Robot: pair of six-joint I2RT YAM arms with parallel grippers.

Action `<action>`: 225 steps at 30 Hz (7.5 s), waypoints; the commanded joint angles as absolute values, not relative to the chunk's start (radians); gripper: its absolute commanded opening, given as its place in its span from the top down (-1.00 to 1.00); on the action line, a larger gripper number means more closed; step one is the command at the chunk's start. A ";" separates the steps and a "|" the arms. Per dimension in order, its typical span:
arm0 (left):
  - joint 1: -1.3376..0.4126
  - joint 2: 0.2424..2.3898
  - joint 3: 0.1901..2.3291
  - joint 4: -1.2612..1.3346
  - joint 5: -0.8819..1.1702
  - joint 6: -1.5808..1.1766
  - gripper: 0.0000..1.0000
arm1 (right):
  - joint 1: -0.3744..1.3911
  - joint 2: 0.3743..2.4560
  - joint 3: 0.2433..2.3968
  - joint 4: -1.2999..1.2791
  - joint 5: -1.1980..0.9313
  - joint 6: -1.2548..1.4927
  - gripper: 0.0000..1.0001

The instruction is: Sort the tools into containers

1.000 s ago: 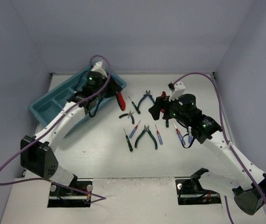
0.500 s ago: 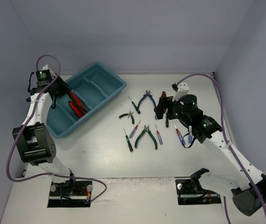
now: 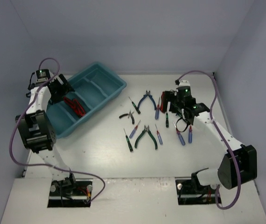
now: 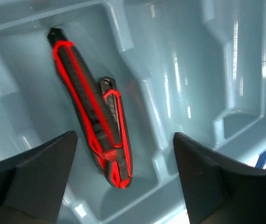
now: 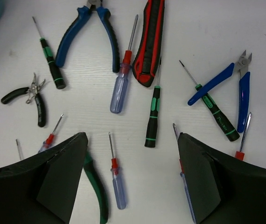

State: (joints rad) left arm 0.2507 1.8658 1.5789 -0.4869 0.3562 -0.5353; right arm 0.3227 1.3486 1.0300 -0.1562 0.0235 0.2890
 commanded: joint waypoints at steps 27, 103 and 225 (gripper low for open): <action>-0.182 1.036 1.223 -0.659 0.167 -0.512 -0.82 | 0.230 2.082 1.550 -0.120 0.104 0.290 -0.28; -0.522 1.405 1.413 -0.105 0.250 -0.714 1.00 | 0.665 1.318 1.205 0.190 -0.230 0.258 -0.24; 0.288 1.609 1.376 -0.805 -0.097 -0.523 0.24 | 0.393 1.040 0.834 -0.140 0.064 0.308 -0.66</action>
